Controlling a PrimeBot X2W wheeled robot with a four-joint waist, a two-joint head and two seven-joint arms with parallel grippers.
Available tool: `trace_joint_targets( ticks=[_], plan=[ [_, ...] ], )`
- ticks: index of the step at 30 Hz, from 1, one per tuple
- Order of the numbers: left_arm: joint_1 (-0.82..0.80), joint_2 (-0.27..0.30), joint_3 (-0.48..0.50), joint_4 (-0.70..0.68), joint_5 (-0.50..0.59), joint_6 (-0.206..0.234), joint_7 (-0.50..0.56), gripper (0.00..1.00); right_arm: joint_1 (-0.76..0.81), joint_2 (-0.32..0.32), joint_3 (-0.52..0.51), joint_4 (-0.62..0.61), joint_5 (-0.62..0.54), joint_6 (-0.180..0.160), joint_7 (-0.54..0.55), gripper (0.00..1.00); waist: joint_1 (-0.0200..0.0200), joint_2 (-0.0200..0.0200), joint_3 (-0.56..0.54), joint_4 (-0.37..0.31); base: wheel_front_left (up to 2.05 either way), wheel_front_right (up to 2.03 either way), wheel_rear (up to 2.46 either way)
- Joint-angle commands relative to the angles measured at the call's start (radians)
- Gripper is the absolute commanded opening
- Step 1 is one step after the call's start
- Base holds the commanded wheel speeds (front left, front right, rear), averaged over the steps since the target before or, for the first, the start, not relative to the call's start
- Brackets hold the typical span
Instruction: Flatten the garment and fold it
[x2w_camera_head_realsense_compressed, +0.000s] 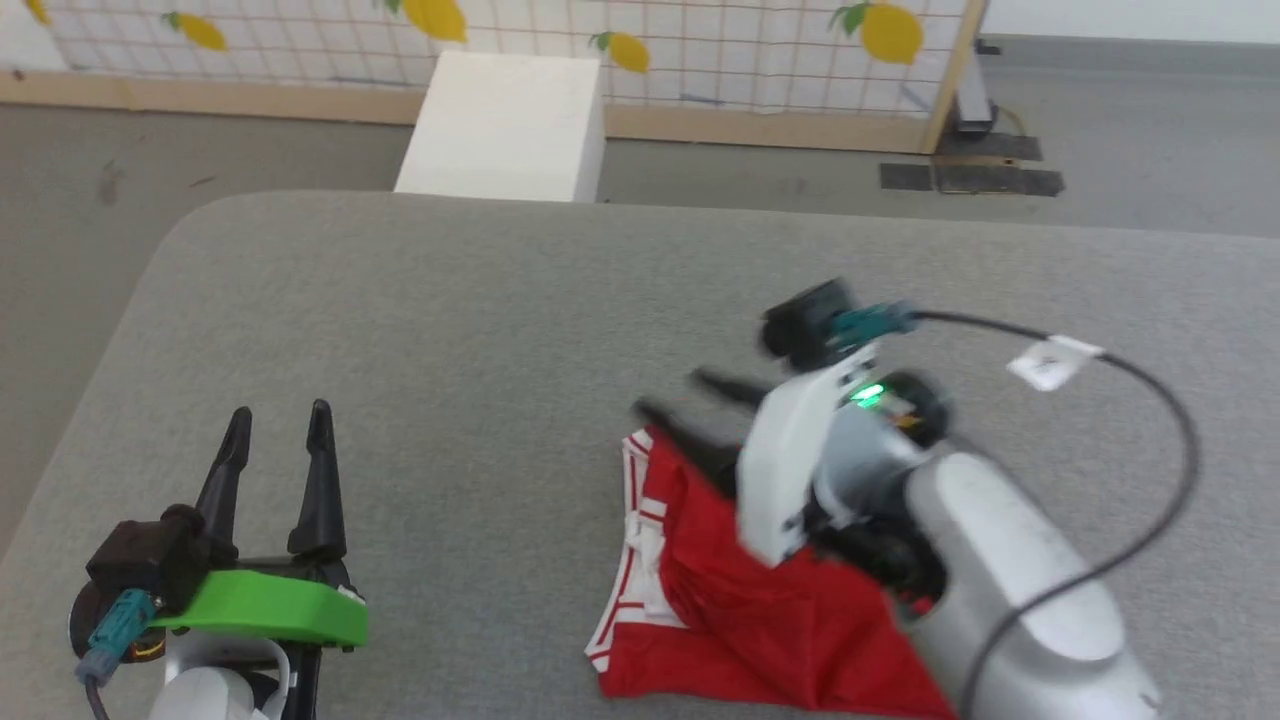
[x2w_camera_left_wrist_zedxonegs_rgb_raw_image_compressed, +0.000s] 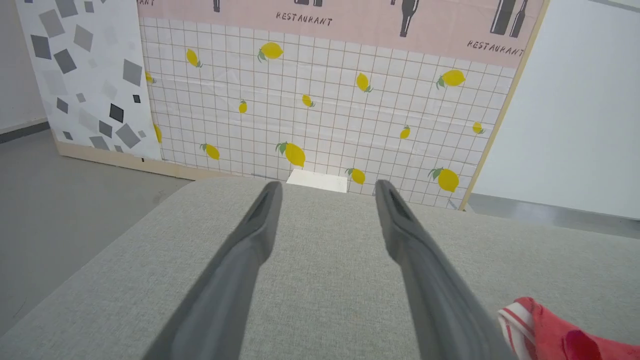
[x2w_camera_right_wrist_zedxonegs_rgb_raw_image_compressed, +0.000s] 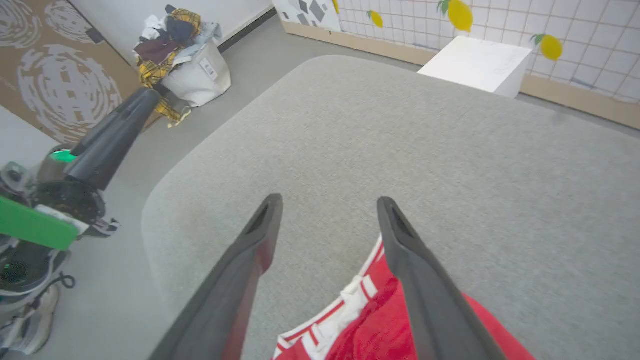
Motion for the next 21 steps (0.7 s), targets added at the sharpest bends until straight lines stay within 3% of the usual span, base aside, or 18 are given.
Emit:
trace_joint_targets(
  ticks=[1,7,10,21],
  plan=[
    [0.013,0.000,0.003,-0.007,0.008,0.004,-0.005,1.00,0.022,-0.006,-0.056,-0.016,-0.077,-0.002,0.001,1.00,0.0000,0.0000,-0.014,-0.032,0.00,0.00,0.00],
    [0.026,-0.001,0.008,-0.018,0.012,0.007,-0.005,1.00,0.198,-0.010,-0.305,-0.140,-0.347,-0.002,0.103,1.00,0.0000,0.0000,-0.014,-0.068,0.00,0.00,0.00],
    [0.027,-0.002,0.005,-0.026,0.017,0.005,-0.005,1.00,0.342,-0.006,-0.416,-0.206,-0.487,-0.002,0.216,1.00,0.0000,0.0000,0.000,-0.074,0.00,0.00,0.00],
    [0.004,-0.003,-0.008,-0.011,0.016,-0.007,-0.005,1.00,0.395,-0.002,-0.426,-0.072,-0.478,-0.002,0.239,1.00,0.0000,0.0000,0.036,-0.046,0.00,0.00,0.00]
  ],
)
